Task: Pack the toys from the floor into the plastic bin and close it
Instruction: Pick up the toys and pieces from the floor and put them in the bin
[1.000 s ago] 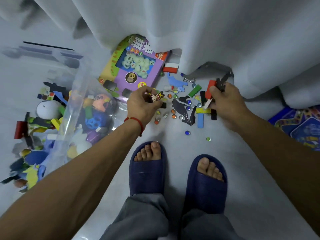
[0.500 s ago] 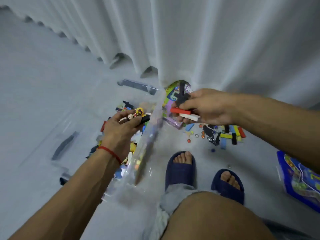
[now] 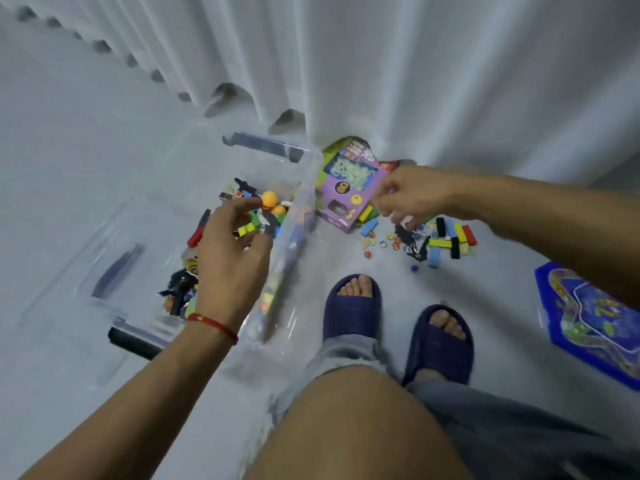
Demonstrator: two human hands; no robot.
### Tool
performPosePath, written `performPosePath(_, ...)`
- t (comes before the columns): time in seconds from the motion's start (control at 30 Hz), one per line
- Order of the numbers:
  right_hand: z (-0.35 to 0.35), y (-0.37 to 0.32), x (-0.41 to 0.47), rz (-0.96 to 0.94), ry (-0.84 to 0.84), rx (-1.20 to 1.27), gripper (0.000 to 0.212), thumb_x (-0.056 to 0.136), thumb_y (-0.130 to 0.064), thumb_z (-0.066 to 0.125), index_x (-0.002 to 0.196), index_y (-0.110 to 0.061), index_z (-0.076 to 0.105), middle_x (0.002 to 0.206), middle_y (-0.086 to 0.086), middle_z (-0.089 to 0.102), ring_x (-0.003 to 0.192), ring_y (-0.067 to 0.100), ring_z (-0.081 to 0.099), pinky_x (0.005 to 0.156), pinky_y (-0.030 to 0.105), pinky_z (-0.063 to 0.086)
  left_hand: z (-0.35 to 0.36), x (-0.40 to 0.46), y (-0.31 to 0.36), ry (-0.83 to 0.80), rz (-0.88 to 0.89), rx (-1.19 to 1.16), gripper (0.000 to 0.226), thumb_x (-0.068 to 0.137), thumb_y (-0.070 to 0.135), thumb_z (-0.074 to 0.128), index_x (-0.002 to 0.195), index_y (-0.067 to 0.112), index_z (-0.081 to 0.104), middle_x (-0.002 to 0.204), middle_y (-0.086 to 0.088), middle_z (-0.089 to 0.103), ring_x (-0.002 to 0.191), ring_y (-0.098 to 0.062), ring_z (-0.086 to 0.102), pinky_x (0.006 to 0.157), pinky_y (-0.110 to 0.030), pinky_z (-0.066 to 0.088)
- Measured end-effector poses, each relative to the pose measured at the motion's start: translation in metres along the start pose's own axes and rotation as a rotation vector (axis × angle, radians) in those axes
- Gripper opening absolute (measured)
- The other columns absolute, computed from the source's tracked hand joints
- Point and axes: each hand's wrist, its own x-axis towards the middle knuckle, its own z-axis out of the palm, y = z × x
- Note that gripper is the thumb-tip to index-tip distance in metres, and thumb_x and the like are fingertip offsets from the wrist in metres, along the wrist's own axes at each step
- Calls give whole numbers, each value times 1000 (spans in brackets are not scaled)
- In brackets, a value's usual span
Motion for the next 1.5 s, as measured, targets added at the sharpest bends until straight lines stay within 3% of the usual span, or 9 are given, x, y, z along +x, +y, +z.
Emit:
performPosePath(0.17, 18, 158, -28, 247, 2, -351, 26, 95, -28, 59, 119, -20, 67, 119, 7, 66, 91, 23, 65, 78, 32, 53, 104, -20, -30, -421, -10, 150, 36, 80, 4, 62, 111, 22, 62, 110, 4, 65, 97, -11, 62, 76, -17, 53)
performPosePath(0.3, 59, 229, -27, 296, 28, -246, 27, 94, -29, 64, 120, -22, 64, 118, 4, 66, 98, 20, 60, 85, 32, 48, 168, -14, -78, -589, -75, 355, 33, 79, 11, 68, 111, 19, 64, 108, -1, 65, 92, -17, 64, 73, -23, 49)
performPosePath(0.67, 164, 271, 41, 181, 457, 4, 13, 87, -14, 74, 97, -12, 66, 99, 5, 57, 88, 23, 61, 74, 28, 45, 257, 23, -135, -600, 176, 554, 47, 88, 20, 67, 133, 18, 53, 124, -8, 48, 95, -16, 48, 83, -24, 41)
performPosePath(0.8, 164, 264, 51, 51, 571, 51, 28, 87, -5, 70, 113, -13, 63, 111, 7, 55, 94, 22, 61, 81, 35, 54, 270, 29, -143, -622, 312, 606, 46, 89, 24, 67, 132, 19, 53, 126, -10, 50, 100, -26, 57, 88, -36, 52)
performPosePath(1.07, 161, 240, 109, -163, 491, -164, 12, 91, -3, 62, 101, -8, 64, 105, 10, 54, 86, 29, 59, 71, 45, 54, 281, 35, -147, -703, 451, 627, 17, 93, 14, 63, 110, 9, 65, 107, -12, 59, 91, -25, 55, 81, -32, 50)
performPosePath(1.2, 160, 235, 100, -12, 592, 184, 11, 86, -6, 68, 94, -12, 69, 100, 1, 58, 77, 17, 61, 68, 27, 53, 272, 31, -134, -574, 154, 438, 14, 94, 18, 63, 107, 14, 66, 100, -1, 64, 84, -15, 60, 78, -23, 53)
performPosePath(1.37, 129, 225, 86, 254, 431, 1728, 20, 91, 0, 45, 91, 0, 66, 80, 11, 58, 66, 18, 55, 57, 28, 48, 261, 32, -116, -564, -814, -353, 15, 95, 16, 57, 102, 6, 65, 90, -11, 70, 70, -18, 61, 64, -30, 52)
performPosePath(1.43, 118, 229, 88, 212, 407, 1834, 19, 89, -9, 43, 88, -2, 62, 76, 9, 56, 63, 18, 50, 54, 28, 39, 261, 40, -112, -622, -1081, -680, 18, 93, 12, 45, 95, 8, 62, 84, -11, 63, 69, -18, 55, 62, -28, 47)
performPosePath(1.5, 112, 231, 96, 187, 459, 1502, 17, 90, -13, 51, 83, -5, 64, 70, 7, 55, 58, 15, 47, 52, 29, 37, 266, 48, -109, -663, -1110, -746, 21, 88, 13, 39, 85, 9, 59, 78, -9, 58, 67, -19, 51, 56, -26, 45)
